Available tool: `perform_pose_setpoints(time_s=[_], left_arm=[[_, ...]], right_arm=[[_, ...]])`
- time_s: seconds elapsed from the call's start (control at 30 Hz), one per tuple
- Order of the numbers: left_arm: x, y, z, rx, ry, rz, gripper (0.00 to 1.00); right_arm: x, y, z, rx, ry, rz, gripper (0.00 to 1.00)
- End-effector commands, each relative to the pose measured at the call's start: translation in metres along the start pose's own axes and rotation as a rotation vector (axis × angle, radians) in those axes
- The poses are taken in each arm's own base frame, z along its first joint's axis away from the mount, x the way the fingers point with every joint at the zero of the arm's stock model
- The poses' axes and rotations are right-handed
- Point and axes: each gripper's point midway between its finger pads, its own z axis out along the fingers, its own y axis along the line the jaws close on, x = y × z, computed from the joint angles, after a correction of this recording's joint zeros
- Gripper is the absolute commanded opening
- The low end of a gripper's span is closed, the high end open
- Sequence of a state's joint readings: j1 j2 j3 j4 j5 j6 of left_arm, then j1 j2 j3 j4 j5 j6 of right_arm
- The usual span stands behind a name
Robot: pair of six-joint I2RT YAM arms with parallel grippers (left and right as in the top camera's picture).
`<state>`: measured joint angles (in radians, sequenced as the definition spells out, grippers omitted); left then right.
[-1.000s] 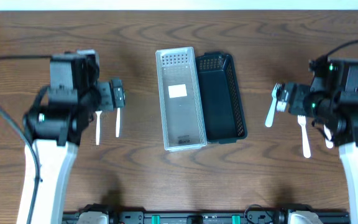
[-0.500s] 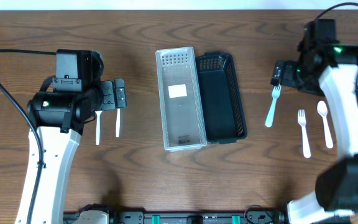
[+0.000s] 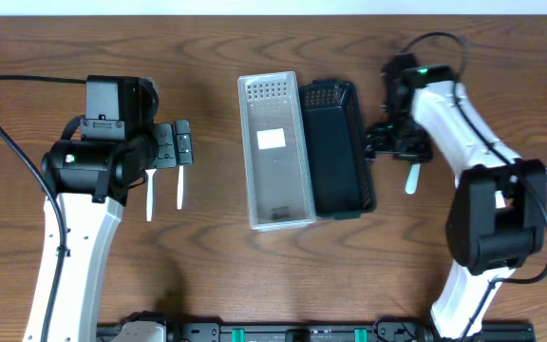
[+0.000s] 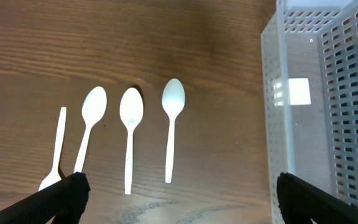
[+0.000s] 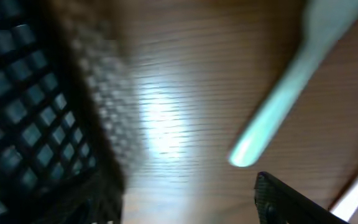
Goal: Pack container
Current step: 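Move the right gripper to the leftmost white fork and grasp it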
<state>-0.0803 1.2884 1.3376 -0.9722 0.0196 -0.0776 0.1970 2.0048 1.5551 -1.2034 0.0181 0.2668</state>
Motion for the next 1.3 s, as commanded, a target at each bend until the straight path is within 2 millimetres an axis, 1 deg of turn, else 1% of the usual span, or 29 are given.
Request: perform_pose_setpoints(time_s=[0.0, 0.07, 0.17, 0.3, 0.37, 0.47, 0.53, 0.6, 0.7, 0.87, 0.97, 1.0, 1.17, 1.27], left_arm=[[-0.006, 0.000, -0.006, 0.001, -0.021, 0.010, 0.98], [-0.006, 0.000, -0.006, 0.001, -0.021, 0.010, 0.98], [-0.006, 0.000, -0.006, 0.001, -0.021, 0.010, 0.98], [-0.006, 0.000, -0.006, 0.001, -0.021, 0.010, 0.98], [-0.005, 0.000, -0.006, 0.001, -0.019, 0.010, 0.98], [-0.004, 0.001, -0.006, 0.000, -0.015, 0.010, 0.98], [-0.003, 0.001, -0.006, -0.001, -0.010, 0.010, 0.98], [-0.002, 0.001, -0.006, -0.001, -0.008, 0.010, 0.98], [-0.001, 0.001, -0.006, -0.002, -0.003, 0.010, 0.98], [0.001, 0.001, -0.006, -0.003, 0.004, 0.011, 0.98], [0.001, 0.001, -0.006, -0.003, 0.004, 0.011, 0.98], [0.001, 0.001, -0.006, -0.003, 0.004, 0.011, 0.98], [0.001, 0.001, -0.006, -0.003, 0.004, 0.011, 0.97], [0.001, 0.001, -0.006, -0.003, 0.004, 0.011, 0.98]], right_arm=[[-0.001, 0.012, -0.003, -0.009, -0.013, -0.021, 0.79], [0.001, 0.012, -0.003, -0.007, -0.006, -0.023, 0.79], [0.000, 0.008, -0.003, -0.005, -0.007, -0.012, 0.83], [-0.012, -0.023, -0.007, 0.038, -0.033, 0.058, 0.86], [-0.022, -0.045, -0.012, 0.045, -0.056, 0.114, 0.86], [-0.033, -0.068, -0.015, 0.035, -0.087, 0.181, 0.85], [-0.038, -0.081, -0.015, 0.031, -0.099, 0.214, 0.85], [-0.042, -0.089, -0.011, 0.031, -0.105, 0.215, 0.87], [-0.045, -0.095, -0.004, 0.033, -0.102, 0.212, 0.89], [-0.050, -0.095, 0.011, 0.038, -0.087, 0.216, 0.90], [-0.053, -0.095, 0.019, 0.039, -0.081, 0.216, 0.93], [-0.053, -0.095, 0.021, 0.039, -0.077, 0.216, 0.95], [-0.052, -0.092, 0.040, 0.029, -0.034, 0.215, 0.94], [-0.049, -0.091, 0.050, 0.033, -0.004, 0.213, 0.94]])
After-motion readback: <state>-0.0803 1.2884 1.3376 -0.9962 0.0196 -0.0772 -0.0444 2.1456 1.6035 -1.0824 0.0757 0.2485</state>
